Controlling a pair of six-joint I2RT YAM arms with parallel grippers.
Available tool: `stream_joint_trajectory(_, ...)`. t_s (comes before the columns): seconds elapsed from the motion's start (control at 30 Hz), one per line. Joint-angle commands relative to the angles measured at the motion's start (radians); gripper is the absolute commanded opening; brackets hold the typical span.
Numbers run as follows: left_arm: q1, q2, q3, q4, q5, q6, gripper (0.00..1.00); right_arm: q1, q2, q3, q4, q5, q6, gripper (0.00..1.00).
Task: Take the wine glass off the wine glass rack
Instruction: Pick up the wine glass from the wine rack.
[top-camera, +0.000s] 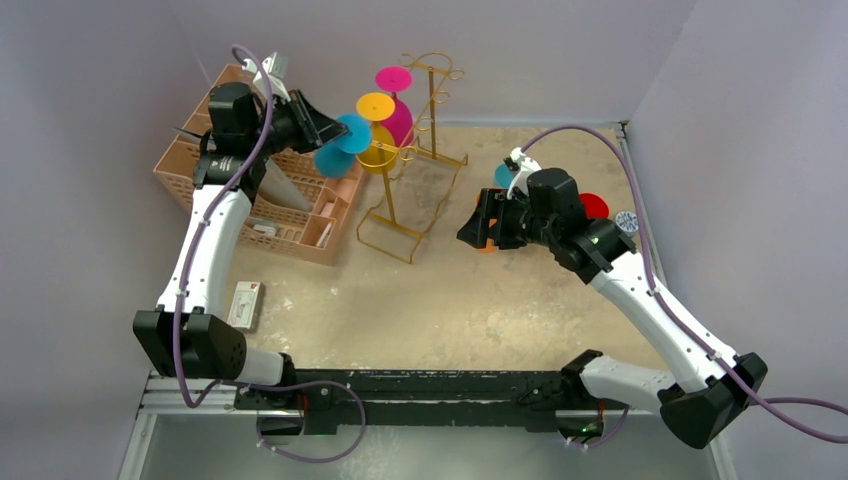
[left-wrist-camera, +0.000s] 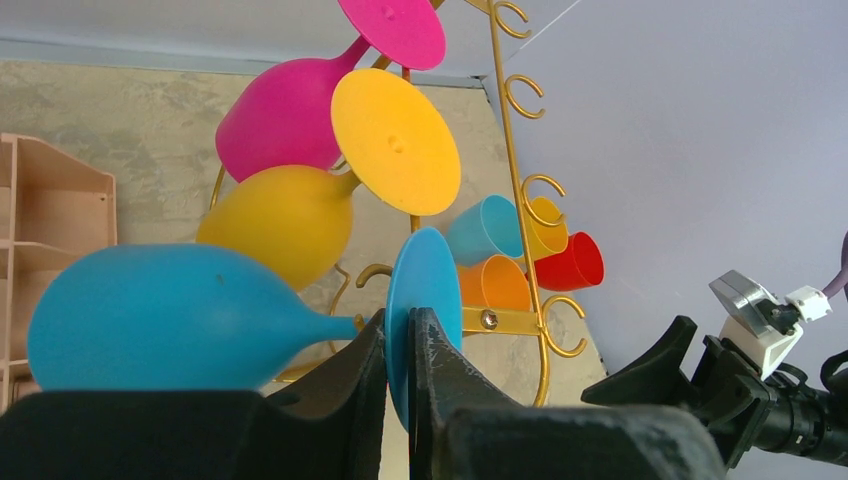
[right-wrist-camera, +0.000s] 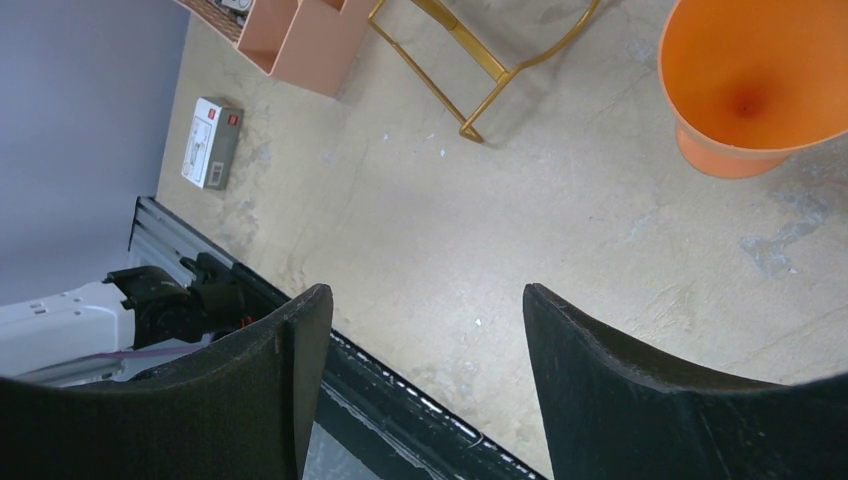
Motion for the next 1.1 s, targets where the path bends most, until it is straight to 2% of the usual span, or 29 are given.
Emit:
stream_joint_trajectory(0.0,0.005,-0.034,0.041,-0.007,-0.017,0.016,0.00,-0.001,-0.017,-0.005,0.016,-0.002,0.011,0.72)
stream_joint_trajectory(0.57,0.011,-0.040,0.086,-0.013,0.000,0.047,0.00,-0.001,-0.018,-0.003,0.013,-0.005,0.012,0.73)
stream_joint_trajectory(0.77,0.012,-0.054,0.152,-0.073,-0.052,0.094,0.00,-0.001,-0.051,-0.027,0.035,0.002,0.003,0.73)
stream_joint_trajectory(0.9,0.012,-0.111,0.137,-0.087,-0.117,0.126,0.00,-0.001,-0.060,-0.040,0.055,0.003,0.003,0.74)
stream_joint_trajectory(1.07,0.012,-0.139,0.114,-0.048,-0.101,0.127,0.00,-0.001,-0.044,-0.028,0.050,-0.011,0.002,0.74)
